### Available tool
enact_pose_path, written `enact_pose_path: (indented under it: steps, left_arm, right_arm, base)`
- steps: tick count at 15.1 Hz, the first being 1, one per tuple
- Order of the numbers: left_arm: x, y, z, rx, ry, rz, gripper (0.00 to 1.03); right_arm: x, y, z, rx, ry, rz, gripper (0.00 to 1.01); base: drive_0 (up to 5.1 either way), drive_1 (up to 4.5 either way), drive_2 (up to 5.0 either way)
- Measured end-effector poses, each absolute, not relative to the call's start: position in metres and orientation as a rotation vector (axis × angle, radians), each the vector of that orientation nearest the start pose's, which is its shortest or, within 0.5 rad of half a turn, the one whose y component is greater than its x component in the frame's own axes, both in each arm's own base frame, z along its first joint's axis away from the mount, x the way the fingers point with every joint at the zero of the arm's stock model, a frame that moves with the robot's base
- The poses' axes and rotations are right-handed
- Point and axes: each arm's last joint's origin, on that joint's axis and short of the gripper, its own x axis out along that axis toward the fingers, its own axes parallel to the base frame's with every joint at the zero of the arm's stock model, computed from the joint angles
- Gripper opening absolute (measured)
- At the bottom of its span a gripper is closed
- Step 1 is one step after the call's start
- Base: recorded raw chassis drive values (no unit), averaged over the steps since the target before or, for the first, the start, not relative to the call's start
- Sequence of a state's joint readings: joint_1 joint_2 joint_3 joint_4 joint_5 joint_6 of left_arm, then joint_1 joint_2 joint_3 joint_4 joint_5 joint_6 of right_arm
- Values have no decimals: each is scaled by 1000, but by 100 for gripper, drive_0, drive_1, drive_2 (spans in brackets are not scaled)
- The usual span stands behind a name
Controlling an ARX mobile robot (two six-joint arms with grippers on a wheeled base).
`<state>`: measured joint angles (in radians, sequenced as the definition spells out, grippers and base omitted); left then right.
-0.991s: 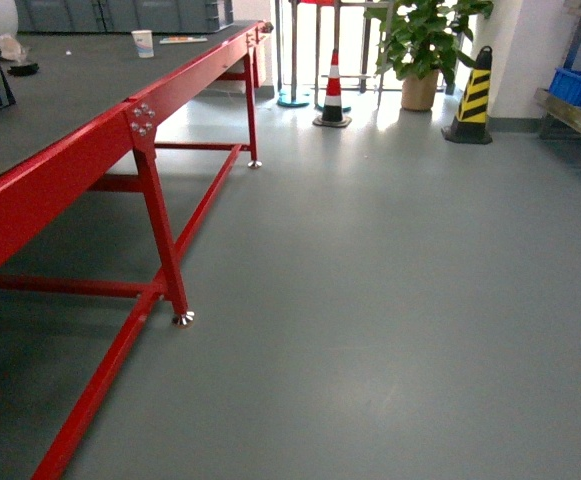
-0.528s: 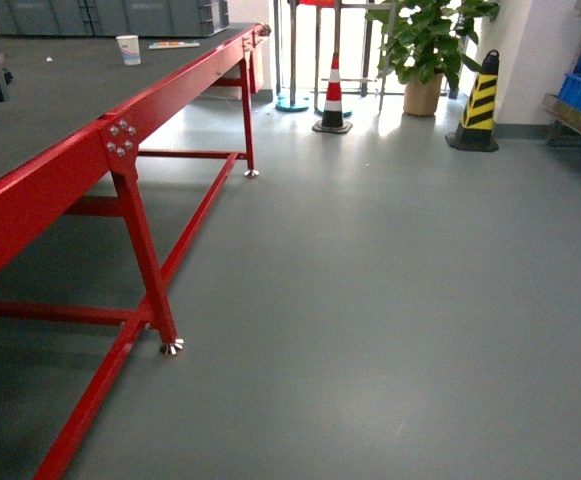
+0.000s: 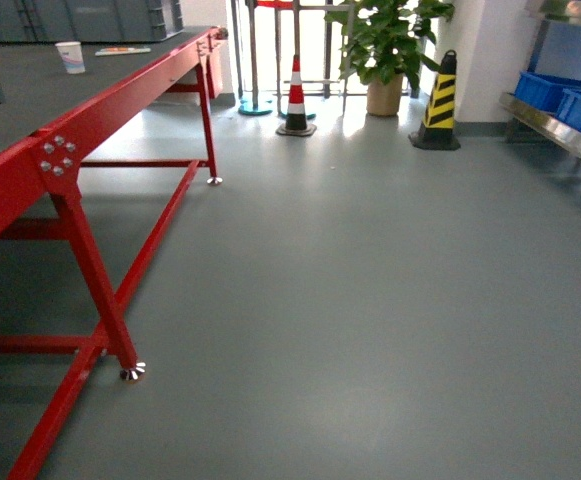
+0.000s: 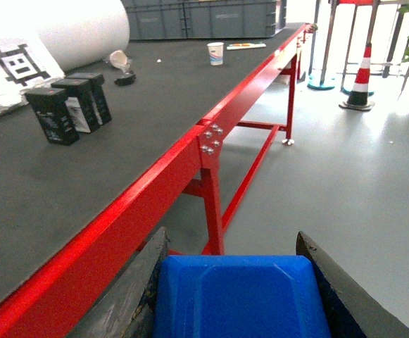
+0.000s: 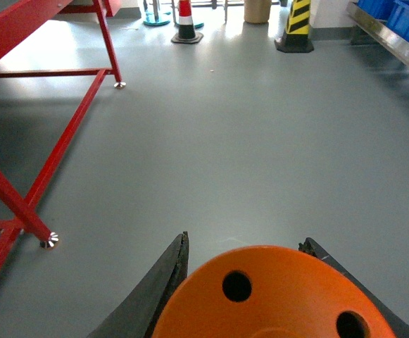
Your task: Sort blue parts and orange caps into right shelf containers
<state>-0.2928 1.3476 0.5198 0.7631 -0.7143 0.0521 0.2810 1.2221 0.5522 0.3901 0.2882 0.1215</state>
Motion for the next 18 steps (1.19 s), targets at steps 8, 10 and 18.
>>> enact_pose_path:
  steps: [8, 10, 18]
  left_arm:
    - [255, -57, 215, 83, 68, 420, 41]
    - [255, -57, 215, 83, 68, 420, 41]
    - [255, -57, 215, 83, 68, 420, 41]
  right_arm:
    - [243, 62, 220, 43, 268, -24, 42]
    - [243, 62, 220, 43, 268, -24, 42]
    - [243, 62, 220, 43, 268, -24, 42]
  base:
    - [-155, -155, -155]
    - [-150, -150, -150]
    - [-153, -153, -153]
